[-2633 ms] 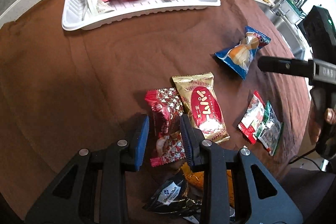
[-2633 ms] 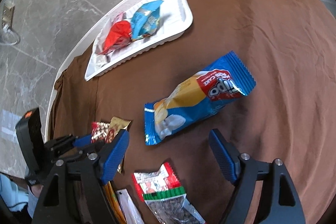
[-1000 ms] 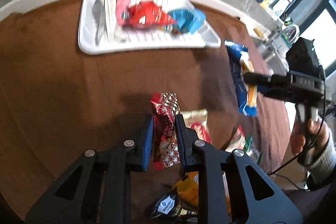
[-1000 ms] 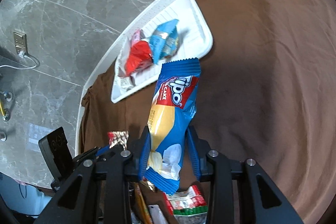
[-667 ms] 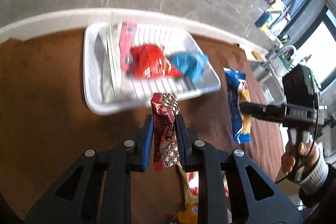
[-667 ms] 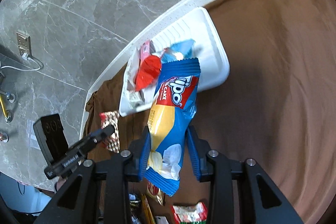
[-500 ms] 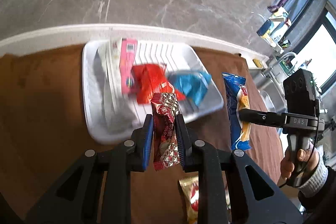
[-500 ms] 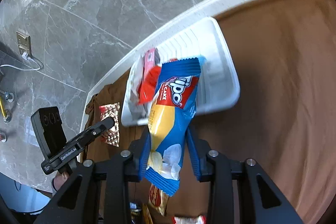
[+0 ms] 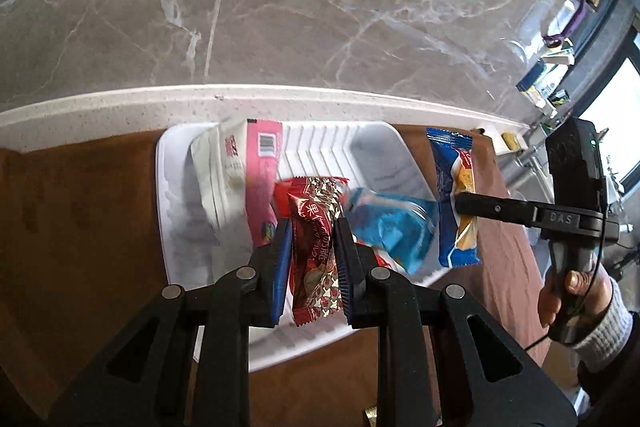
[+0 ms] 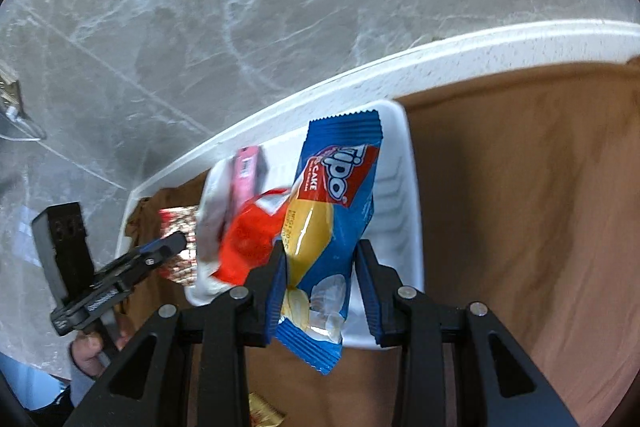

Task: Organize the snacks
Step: 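Lower both packets into the white tray and open both tools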

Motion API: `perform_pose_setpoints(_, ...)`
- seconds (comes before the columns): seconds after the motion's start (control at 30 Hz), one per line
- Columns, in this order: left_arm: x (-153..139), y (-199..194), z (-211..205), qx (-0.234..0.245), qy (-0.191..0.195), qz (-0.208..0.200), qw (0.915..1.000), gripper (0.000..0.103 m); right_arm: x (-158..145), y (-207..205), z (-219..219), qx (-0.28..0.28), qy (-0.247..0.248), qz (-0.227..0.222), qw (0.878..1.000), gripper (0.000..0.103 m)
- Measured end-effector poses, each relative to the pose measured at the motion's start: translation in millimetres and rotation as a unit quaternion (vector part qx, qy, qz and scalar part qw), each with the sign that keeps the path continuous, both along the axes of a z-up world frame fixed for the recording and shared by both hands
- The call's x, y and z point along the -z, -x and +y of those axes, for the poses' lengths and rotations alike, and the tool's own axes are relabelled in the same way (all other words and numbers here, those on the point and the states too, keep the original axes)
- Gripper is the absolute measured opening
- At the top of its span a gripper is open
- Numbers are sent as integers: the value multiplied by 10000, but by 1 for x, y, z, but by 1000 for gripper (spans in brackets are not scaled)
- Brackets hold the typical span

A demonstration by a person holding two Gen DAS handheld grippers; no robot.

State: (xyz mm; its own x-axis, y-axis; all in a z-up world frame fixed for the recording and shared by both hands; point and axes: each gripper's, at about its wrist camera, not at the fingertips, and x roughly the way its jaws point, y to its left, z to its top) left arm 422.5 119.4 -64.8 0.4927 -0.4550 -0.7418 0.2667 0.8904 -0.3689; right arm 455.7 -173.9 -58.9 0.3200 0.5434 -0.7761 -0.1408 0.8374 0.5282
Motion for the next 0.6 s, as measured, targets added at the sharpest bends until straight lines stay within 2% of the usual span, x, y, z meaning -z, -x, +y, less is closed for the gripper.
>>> perform_pose_setpoints(0.27,12,-14,-7,-87,-313,16,9995,20,14,-24,8,-308,618,-74,9976,40)
perform_pose_setpoints(0.4,23,-20,-16,-12,-696,121,9975,20,21,-25,11,-373,808,-60,9960,66)
perform_pose_setpoints(0.6,28,-23,-17,-80,-848,90,9963,20,11,-20,12,-355,940,-341,9944,69)
